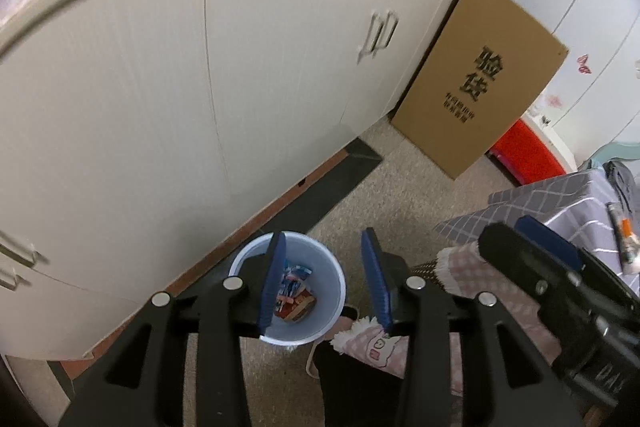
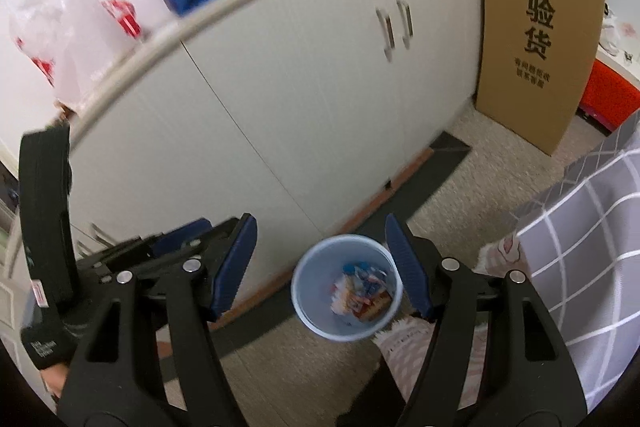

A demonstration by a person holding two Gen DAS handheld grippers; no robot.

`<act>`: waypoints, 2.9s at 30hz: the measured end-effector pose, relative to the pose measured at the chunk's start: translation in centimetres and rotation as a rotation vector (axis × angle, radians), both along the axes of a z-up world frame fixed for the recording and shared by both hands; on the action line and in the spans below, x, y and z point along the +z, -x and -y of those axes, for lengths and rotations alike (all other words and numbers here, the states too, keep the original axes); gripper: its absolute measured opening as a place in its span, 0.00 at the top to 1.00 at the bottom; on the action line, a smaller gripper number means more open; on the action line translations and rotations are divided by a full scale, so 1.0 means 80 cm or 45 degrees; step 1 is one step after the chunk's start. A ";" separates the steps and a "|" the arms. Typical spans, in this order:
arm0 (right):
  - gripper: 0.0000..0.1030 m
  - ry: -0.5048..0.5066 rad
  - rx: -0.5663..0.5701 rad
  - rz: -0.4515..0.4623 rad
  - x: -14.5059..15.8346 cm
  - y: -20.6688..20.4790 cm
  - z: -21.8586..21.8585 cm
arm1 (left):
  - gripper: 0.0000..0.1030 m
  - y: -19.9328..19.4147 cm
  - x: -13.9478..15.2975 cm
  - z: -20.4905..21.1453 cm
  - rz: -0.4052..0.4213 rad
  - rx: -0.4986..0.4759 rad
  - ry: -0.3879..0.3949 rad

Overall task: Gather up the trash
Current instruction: 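Move both tools back toward the table, then grasp the orange cap with the left tool while the right grasps the newspaper-print bag, then carry the orange cap and newspaper bag over the bin with both tools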

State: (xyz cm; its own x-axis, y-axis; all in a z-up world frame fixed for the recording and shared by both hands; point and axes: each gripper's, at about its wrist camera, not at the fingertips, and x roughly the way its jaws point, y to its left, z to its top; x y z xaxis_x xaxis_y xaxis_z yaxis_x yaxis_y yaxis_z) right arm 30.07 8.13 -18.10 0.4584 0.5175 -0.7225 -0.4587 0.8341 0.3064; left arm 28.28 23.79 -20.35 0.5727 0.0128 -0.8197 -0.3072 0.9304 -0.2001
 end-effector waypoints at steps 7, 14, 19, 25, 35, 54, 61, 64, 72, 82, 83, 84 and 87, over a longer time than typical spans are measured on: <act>0.36 -0.080 -0.119 0.121 0.063 0.018 0.071 | 0.55 0.007 0.074 0.055 0.157 -0.101 -0.066; 0.35 -0.100 -0.371 0.202 0.102 0.033 0.202 | 0.53 -0.010 0.120 0.173 0.252 -0.299 -0.076; 0.32 -0.102 -0.579 0.244 0.112 0.050 0.304 | 0.46 -0.027 0.137 0.282 0.312 -0.489 -0.120; 0.27 -0.119 -0.882 0.266 0.108 0.069 0.420 | 0.43 -0.062 0.132 0.404 0.297 -0.761 -0.152; 0.27 -0.285 -1.062 0.116 0.053 0.044 0.507 | 0.43 -0.108 0.087 0.501 0.197 -0.873 -0.187; 0.27 -0.388 -0.928 -0.015 0.025 0.012 0.504 | 0.72 -0.114 0.074 0.498 0.211 -0.844 -0.137; 0.76 -0.343 -0.815 -0.045 0.026 -0.003 0.466 | 0.72 -0.086 0.092 0.449 0.222 -0.778 -0.123; 0.86 -0.294 -0.783 0.060 0.049 0.012 0.446 | 0.72 -0.069 0.106 0.417 0.257 -0.742 -0.112; 0.88 -0.196 -0.590 0.311 0.130 0.056 0.353 | 0.72 -0.008 0.147 0.324 0.383 -0.582 -0.103; 0.88 -0.175 -0.291 0.323 0.129 0.078 0.180 | 0.72 0.056 0.122 0.165 0.358 -0.239 -0.209; 0.88 -0.173 -0.263 0.317 0.122 0.081 0.160 | 0.72 0.060 0.112 0.149 0.337 -0.200 -0.222; 0.88 -0.169 -0.247 0.315 0.119 0.084 0.146 | 0.72 0.063 0.105 0.137 0.320 -0.170 -0.236; 0.88 -0.157 -0.177 0.273 0.092 0.092 0.094 | 0.72 0.073 0.070 0.098 0.236 -0.092 -0.247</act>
